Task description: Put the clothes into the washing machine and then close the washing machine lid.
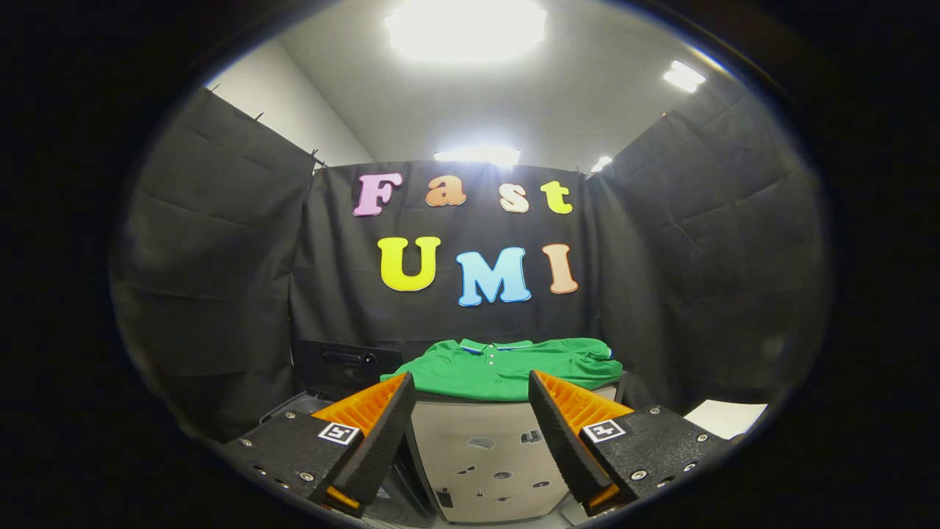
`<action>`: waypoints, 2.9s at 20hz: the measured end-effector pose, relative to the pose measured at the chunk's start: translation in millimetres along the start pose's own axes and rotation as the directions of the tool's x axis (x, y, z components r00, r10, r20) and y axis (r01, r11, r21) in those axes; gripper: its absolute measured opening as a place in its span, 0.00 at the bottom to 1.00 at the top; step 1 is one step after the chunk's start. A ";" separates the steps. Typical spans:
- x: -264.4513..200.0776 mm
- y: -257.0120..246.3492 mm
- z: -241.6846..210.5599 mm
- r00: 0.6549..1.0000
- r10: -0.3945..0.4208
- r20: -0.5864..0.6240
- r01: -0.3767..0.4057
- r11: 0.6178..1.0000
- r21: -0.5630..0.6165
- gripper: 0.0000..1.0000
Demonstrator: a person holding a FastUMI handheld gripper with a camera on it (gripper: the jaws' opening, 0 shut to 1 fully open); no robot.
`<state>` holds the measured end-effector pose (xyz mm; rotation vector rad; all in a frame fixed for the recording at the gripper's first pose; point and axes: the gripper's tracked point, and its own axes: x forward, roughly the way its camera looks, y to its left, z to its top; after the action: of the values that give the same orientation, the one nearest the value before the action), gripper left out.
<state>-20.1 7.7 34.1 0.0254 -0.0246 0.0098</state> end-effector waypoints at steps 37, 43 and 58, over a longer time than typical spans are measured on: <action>231.0 -47.9 -7.2 0.963 0.037 -0.266 -0.019 0.997 0.070 0.95; 280.7 -54.2 -32.1 0.920 0.023 -0.391 -0.013 1.000 0.028 0.95; 365.5 -46.8 -106.5 0.772 0.055 -0.633 -0.031 0.998 0.049 0.95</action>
<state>348.3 -32.8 -64.5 0.0565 0.6624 0.0652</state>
